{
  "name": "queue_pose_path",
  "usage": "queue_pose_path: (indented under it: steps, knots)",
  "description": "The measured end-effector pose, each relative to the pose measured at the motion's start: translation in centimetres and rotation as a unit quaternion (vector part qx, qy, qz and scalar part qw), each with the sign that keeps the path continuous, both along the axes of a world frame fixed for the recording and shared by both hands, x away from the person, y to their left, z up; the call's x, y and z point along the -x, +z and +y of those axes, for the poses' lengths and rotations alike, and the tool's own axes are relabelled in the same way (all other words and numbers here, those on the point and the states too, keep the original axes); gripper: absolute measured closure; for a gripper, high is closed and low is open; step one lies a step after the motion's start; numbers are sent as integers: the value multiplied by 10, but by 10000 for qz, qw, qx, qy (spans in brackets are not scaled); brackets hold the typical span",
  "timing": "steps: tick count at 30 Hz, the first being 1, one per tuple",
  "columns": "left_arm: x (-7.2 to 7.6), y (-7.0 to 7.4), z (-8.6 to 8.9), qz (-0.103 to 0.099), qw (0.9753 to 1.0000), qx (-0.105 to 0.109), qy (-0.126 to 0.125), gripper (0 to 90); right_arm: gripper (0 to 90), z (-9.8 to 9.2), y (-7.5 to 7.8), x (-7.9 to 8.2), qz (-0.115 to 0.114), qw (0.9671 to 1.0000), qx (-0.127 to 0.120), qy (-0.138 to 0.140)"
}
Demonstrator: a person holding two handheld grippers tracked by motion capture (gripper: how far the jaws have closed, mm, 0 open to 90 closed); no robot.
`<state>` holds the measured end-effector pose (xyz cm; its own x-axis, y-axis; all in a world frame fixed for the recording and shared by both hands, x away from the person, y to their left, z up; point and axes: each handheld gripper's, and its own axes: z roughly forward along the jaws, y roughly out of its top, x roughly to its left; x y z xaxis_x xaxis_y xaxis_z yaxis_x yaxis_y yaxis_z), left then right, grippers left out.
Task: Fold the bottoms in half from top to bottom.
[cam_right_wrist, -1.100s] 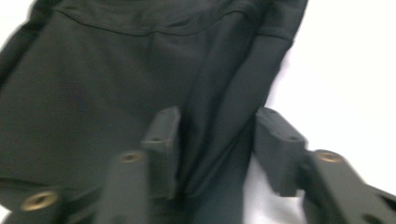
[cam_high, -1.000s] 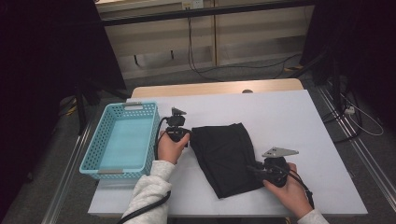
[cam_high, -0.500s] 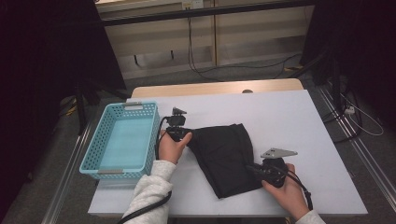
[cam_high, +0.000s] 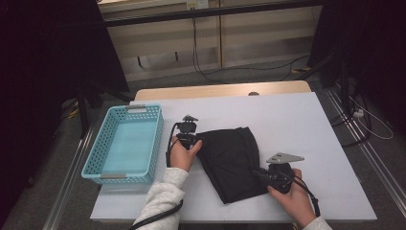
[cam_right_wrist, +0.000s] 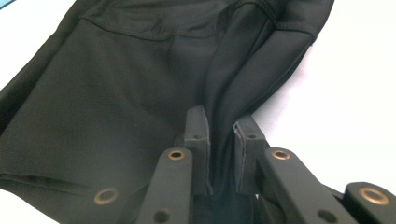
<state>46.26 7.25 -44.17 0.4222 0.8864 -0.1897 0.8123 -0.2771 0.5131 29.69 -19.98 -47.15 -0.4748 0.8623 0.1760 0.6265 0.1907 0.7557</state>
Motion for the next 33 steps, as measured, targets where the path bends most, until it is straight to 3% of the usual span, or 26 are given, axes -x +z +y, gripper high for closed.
queue_pose_path:
  steps: [3,9,10,12,15,17,19,23,33]
  knots:
    - [-1,1,-3,2,9999,-153,-77,509,790,0,0,0,-17,10000,8,6]
    - [-2,2,-4,49,9996,-238,-106,539,790,1,0,1,-46,10000,29,3]
    - [-3,2,-3,70,9997,-237,-93,572,790,1,0,1,-56,10000,25,1]
    - [-5,2,-1,307,9995,85,-91,718,791,2,0,1,-61,10000,36,4]
    - [-7,4,-4,393,9992,4,-108,790,794,3,0,2,-74,10000,53,1]
    - [-7,5,-6,421,9990,-78,-98,806,796,4,0,3,-123,9999,91,12]
    - [-11,10,-8,584,9981,-174,-62,816,799,4,1,3,-119,9999,61,10]
    - [-18,17,-6,787,9967,-165,-54,826,801,6,2,4,-175,9998,87,40]
    - [-31,45,-4,964,9950,-253,-58,830,806,18,13,6,-322,9993,15,173]
